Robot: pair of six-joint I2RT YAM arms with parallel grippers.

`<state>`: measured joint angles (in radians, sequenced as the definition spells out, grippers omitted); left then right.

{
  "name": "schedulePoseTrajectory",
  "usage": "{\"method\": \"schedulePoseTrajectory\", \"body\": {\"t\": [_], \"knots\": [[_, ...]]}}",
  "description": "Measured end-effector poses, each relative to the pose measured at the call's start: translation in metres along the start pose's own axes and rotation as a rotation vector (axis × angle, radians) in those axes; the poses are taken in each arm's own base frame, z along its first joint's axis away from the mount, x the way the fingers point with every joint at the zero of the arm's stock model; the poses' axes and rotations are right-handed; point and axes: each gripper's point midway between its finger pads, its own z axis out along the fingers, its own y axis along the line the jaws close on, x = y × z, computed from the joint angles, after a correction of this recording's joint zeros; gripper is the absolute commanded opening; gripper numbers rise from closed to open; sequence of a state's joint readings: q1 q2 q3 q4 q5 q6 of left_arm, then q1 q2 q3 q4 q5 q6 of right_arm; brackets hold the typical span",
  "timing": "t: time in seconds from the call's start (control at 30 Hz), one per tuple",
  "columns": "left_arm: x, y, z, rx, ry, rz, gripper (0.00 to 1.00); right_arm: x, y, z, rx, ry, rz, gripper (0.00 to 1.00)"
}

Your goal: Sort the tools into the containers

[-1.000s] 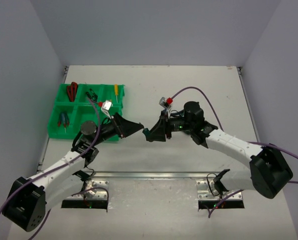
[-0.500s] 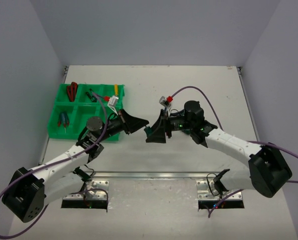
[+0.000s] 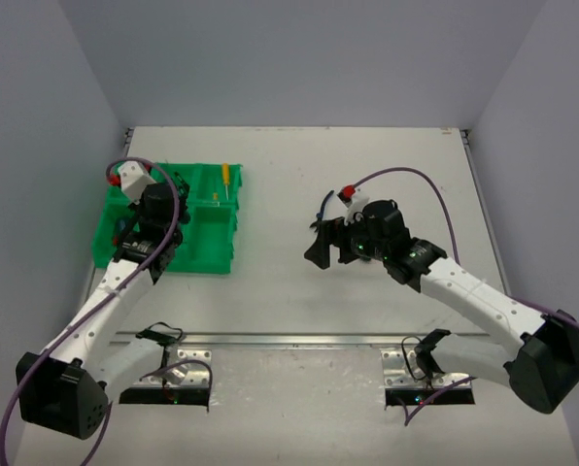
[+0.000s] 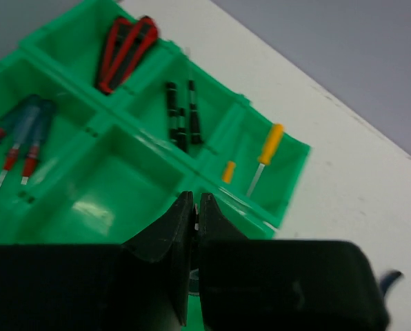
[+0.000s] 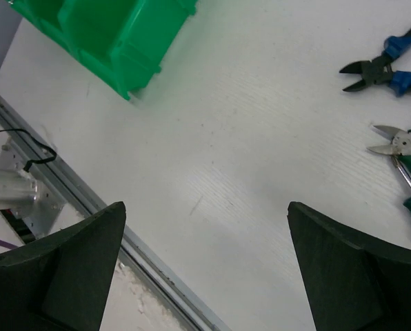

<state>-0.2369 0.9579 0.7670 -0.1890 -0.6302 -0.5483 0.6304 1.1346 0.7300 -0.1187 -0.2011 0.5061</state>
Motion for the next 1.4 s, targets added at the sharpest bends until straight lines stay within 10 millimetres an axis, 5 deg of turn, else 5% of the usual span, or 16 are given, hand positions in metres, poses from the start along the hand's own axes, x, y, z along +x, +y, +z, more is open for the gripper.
{"method": "schedulePoseTrajectory", "body": {"t": [0.13,0.27,0.37,0.43,0.5,0.7,1.0,1.23,1.4], "knots": [[-0.003,0.056,0.024,-0.243,-0.043,0.053,0.0,0.011,-0.011,-0.008,0.051,0.009,-0.002,0.99],[0.008,0.083,0.04,-0.36,-0.056,0.076,0.11,0.017,-0.012,-0.01,0.053,0.02,-0.001,0.99],[0.024,0.094,0.05,-0.421,-0.032,0.104,0.42,0.018,-0.012,-0.012,0.052,0.019,-0.005,0.99],[0.038,0.098,0.056,-0.45,0.002,0.121,0.78,0.018,-0.013,-0.014,0.058,0.014,-0.014,0.99],[0.051,0.102,0.059,-0.464,0.04,0.131,0.98,0.018,-0.018,-0.016,0.081,0.012,-0.028,0.99],[0.056,0.087,0.052,-0.391,0.103,0.054,1.0,0.033,-0.059,-0.011,0.283,0.109,-0.086,0.99],[0.0,-0.001,0.007,0.042,0.125,-0.153,1.0,0.063,-0.134,-0.005,0.601,0.37,-0.174,0.97],[-0.012,-0.031,-0.03,0.262,0.166,-0.153,1.0,0.064,-0.17,0.004,0.685,0.474,-0.21,0.8],[-0.012,-0.039,-0.046,0.352,0.189,-0.109,1.0,0.083,-0.188,0.017,0.694,0.562,-0.219,0.72]]}}
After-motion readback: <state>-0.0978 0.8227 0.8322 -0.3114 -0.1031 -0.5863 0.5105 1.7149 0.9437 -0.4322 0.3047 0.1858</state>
